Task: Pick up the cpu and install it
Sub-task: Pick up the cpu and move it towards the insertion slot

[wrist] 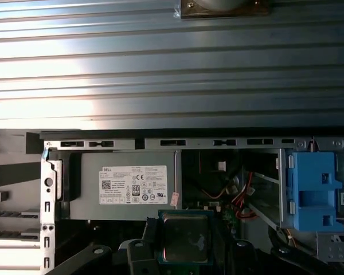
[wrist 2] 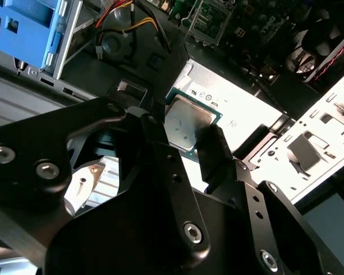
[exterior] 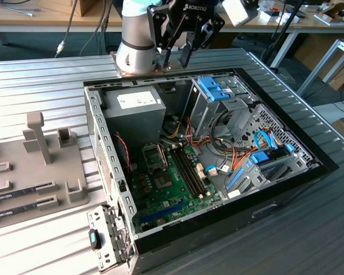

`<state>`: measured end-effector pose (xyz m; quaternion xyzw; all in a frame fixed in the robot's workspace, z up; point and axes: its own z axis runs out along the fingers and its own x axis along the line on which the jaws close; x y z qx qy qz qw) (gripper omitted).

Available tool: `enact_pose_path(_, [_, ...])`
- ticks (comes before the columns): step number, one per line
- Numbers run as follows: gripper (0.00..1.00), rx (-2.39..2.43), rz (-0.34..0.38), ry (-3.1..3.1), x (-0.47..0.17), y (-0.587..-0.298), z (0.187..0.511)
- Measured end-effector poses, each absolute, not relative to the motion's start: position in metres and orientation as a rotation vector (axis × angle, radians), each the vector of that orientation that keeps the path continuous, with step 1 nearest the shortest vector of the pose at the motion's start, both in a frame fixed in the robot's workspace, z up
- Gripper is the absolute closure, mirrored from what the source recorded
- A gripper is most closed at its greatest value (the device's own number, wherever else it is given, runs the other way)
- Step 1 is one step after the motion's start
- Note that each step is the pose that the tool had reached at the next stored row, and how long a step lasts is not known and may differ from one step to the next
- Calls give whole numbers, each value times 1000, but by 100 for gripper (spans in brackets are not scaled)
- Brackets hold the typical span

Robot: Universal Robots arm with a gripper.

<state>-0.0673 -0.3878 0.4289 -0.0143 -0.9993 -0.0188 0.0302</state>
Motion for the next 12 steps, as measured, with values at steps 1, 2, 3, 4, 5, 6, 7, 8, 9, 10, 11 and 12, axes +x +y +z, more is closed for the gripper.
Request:
enact_pose_path(1, [53,-44,-58,-3080,-67,-389,429])
enact_pose_path(2, [53,-44,-58,-3080,-67,-390,429])
enact_pose_path(3, [53,-44,-58,-3080,-67,-391,428])
enact_pose_path(4, [53,-44,-58,-3080,-67,-392,428])
enact_pose_path(5, [53,-44,-58,-3080,-67,-394,428])
enact_pose_path(6, [53,-44,-58,-3080,-67,-395,428])
enact_pose_path(7, [53,-44,-58,-3080,-67,-396,428])
enact_pose_path(8, [53,-44,-58,-3080,-67,-396,427])
enact_pose_path(9, [53,-44,-58,-3080,-67,-397,427])
enact_pose_path(10, [53,-44,-58,-3080,-67,-398,427])
enact_pose_path(11, [53,-44,-58,-3080,-67,-399,427])
enact_pose_path(12, [53,-44,-58,-3080,-67,-400,426])
